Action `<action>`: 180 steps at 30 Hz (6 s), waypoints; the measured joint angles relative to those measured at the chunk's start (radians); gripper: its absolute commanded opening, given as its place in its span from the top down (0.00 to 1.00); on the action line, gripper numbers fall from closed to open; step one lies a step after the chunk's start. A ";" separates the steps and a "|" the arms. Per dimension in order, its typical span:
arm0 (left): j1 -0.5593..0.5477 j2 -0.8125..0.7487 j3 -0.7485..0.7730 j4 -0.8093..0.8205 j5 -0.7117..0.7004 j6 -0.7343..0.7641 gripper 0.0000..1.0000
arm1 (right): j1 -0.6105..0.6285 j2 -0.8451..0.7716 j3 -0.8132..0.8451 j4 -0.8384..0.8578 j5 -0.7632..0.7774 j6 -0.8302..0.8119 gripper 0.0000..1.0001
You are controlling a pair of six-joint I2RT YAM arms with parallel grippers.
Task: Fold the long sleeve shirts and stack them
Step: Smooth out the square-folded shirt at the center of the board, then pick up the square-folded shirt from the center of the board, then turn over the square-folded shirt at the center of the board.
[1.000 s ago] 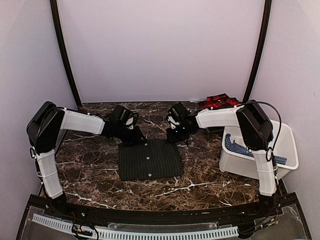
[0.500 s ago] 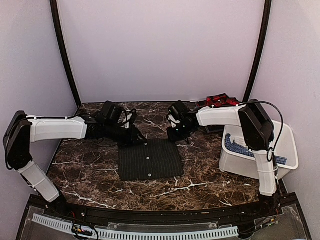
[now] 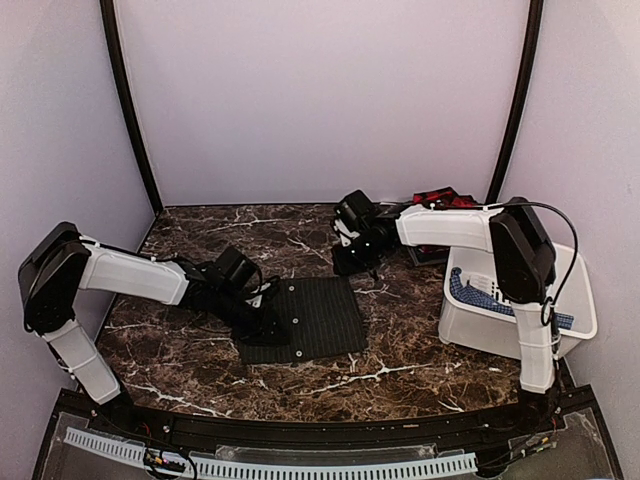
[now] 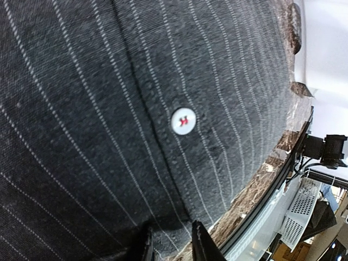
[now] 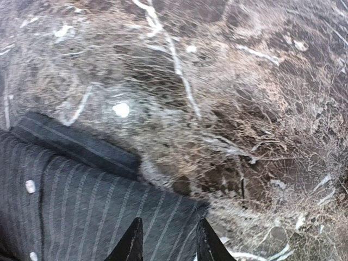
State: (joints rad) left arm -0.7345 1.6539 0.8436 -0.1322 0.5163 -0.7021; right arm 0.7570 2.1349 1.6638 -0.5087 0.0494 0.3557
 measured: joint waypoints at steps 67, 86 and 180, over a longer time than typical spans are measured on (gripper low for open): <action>0.216 -0.200 -0.223 -0.003 -0.144 -0.148 0.51 | 0.097 -0.505 -0.538 0.037 0.003 0.079 0.45; 0.184 -0.060 -0.154 0.101 -0.107 -0.217 0.81 | 0.076 -0.536 -0.536 0.088 0.023 0.068 0.45; 0.269 -0.185 0.223 -0.071 0.063 -0.005 1.00 | 0.142 0.301 0.040 0.662 -0.607 0.365 0.60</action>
State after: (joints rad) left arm -0.4660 1.4685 1.0668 -0.2031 0.5789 -0.7067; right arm 0.8989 2.4355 1.7035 0.1532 -0.5575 0.7204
